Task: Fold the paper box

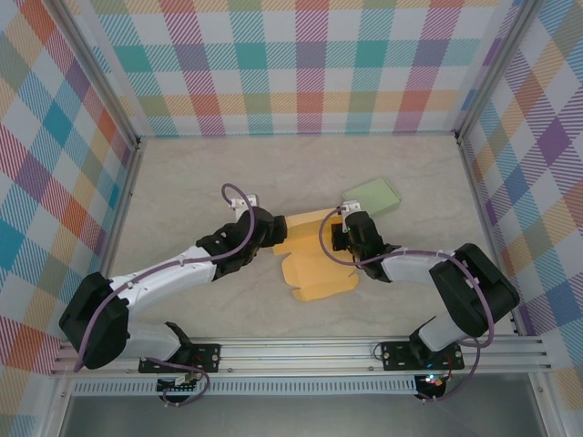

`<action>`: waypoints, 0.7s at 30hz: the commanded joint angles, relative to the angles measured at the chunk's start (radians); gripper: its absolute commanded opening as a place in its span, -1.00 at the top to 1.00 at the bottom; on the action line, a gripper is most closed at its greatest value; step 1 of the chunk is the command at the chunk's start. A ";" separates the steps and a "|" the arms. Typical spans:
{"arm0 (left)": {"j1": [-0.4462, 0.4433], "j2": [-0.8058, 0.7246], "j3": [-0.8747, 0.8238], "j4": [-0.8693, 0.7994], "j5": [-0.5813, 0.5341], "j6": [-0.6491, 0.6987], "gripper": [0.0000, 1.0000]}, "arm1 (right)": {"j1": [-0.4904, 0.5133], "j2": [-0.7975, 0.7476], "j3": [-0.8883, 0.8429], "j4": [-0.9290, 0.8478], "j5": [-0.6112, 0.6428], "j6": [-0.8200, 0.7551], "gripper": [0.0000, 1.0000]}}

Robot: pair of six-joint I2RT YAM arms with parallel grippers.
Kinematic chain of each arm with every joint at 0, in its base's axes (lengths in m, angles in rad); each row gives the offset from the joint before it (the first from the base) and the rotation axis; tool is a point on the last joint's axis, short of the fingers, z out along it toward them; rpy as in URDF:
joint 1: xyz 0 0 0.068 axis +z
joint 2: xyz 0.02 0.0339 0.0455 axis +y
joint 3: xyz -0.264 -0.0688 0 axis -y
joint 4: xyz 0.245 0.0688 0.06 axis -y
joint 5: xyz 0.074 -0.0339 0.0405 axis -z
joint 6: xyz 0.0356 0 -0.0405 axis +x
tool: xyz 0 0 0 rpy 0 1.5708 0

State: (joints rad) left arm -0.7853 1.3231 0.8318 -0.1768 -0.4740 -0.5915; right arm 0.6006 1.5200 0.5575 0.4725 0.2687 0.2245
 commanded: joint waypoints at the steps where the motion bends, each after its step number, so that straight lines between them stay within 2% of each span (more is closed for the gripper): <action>1: -0.027 0.000 -0.032 -0.007 -0.051 -0.028 -1.00 | -0.008 -0.027 -0.008 0.049 0.010 0.024 1.00; 8: -0.039 0.041 -0.039 -0.006 -0.091 -0.031 -1.00 | -0.011 -0.032 -0.013 0.054 0.010 0.040 1.00; 14: -0.076 0.125 0.017 0.015 -0.176 0.011 -1.00 | -0.015 -0.014 -0.004 0.052 -0.021 0.055 1.00; 21: -0.103 0.222 0.081 0.110 -0.164 0.045 -1.00 | -0.019 -0.012 -0.001 0.049 -0.027 0.070 1.00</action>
State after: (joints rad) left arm -0.8707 1.5143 0.8684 -0.1287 -0.6140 -0.5694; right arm 0.5880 1.5120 0.5526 0.4858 0.2569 0.2733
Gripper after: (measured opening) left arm 0.997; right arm 0.111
